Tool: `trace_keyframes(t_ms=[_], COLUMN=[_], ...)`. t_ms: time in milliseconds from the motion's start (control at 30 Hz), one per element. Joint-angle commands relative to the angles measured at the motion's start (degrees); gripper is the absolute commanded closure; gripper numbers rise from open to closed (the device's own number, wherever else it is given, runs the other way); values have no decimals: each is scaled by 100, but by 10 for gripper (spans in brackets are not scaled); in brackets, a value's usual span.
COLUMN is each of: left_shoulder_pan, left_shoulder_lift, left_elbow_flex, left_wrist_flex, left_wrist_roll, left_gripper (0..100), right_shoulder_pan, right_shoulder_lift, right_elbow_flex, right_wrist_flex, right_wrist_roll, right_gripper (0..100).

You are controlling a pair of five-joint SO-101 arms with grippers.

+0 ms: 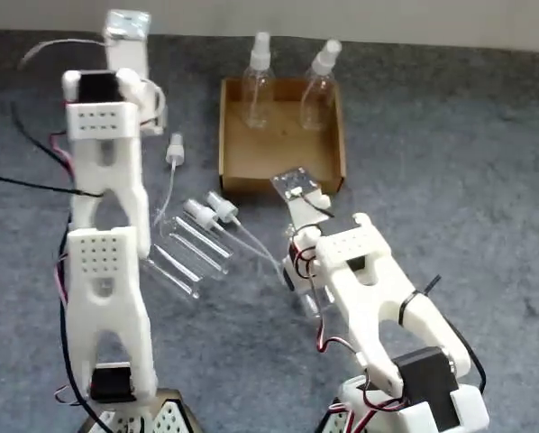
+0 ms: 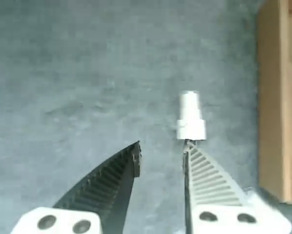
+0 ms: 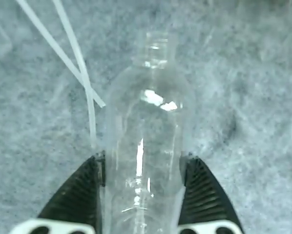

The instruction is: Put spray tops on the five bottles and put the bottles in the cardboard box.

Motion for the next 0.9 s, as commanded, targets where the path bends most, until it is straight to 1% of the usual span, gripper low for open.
trace_keyframes(t_ms=[0, 133, 200, 300, 367, 467, 600, 767, 867], left_shoulder_pan=[-154, 154, 303, 462, 514, 541, 541, 558, 567], left_shoulder_lift=[-1077, -1130, -1095, -892, -655, -215, 409, 884, 1042], left_elbow_flex=[418, 919, 1174, 1481, 1613, 1631, 1622, 1613, 1622], left_wrist_flex=[44, -149, -492, -1116, -1495, -1890, -2189, -2242, -2207], left_wrist_roll=[-484, -1029, -1099, -1099, -1099, -1090, -1081, -1081, -1081], left_gripper=[888, 886, 871, 811, 791, 802, 824, 847, 885], right_shoulder_pan=[48, 48, 48, 48, 48, 48, 48, 48, 48], right_shoulder_lift=[-136, -136, -136, -136, -136, -136, -136, -136, -136], right_elbow_flex=[57, 57, 57, 57, 57, 57, 57, 57, 57], right_wrist_flex=[-57, -57, -57, -57, -57, -57, -57, -57, -57], right_wrist_roll=[79, 79, 79, 70, 79, 79, 79, 79, 79], right_gripper=[994, 993, 993, 993, 993, 993, 993, 993, 993])
